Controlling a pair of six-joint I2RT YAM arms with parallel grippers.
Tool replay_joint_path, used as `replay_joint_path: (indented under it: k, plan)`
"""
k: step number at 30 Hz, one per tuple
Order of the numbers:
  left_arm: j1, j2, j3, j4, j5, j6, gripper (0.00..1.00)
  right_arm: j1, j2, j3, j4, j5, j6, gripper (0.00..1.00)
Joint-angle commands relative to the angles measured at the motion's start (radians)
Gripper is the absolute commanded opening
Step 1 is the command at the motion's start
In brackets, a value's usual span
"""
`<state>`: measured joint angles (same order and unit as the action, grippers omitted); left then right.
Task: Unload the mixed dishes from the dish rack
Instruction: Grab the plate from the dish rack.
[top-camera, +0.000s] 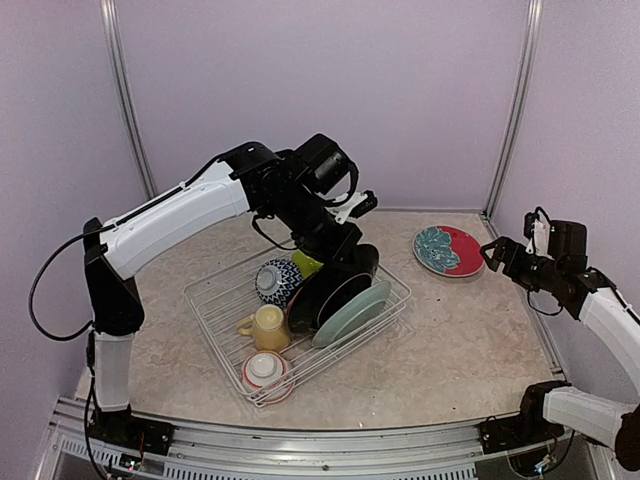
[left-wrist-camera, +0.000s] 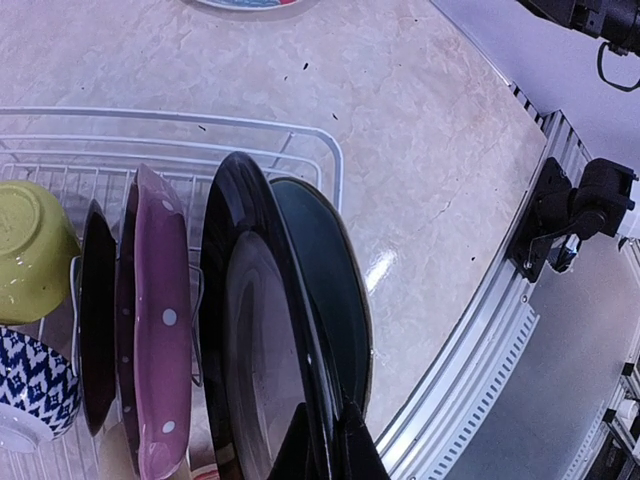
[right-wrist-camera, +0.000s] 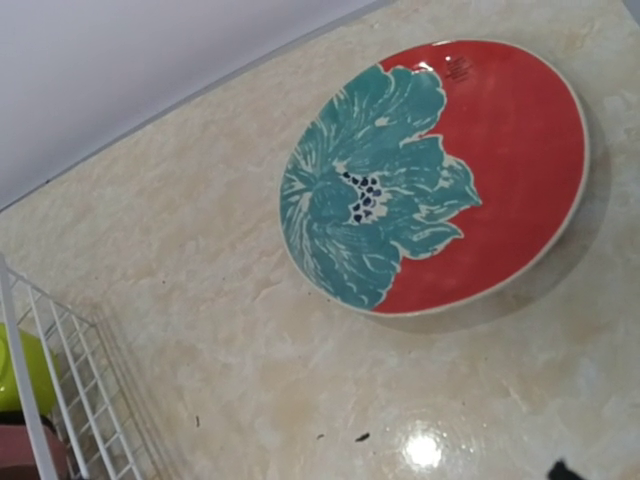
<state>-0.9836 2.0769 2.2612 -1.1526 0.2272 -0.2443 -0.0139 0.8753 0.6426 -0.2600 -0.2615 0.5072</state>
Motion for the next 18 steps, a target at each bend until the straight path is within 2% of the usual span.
replay_joint_path:
  k: [1,13,18]
  plan:
    - [0.004,-0.091,0.044,0.035,-0.007,-0.012,0.00,0.011,0.002,0.023,-0.010,0.017,0.003,0.96]
    - [0.021,-0.206,-0.009,0.099,0.002,-0.007,0.00,0.056,0.015,0.055,-0.010,0.022,0.023,0.96]
    - [0.037,-0.239,-0.015,0.116,0.080,-0.022,0.00,0.071,0.026,0.058,-0.005,0.027,0.029,0.96]
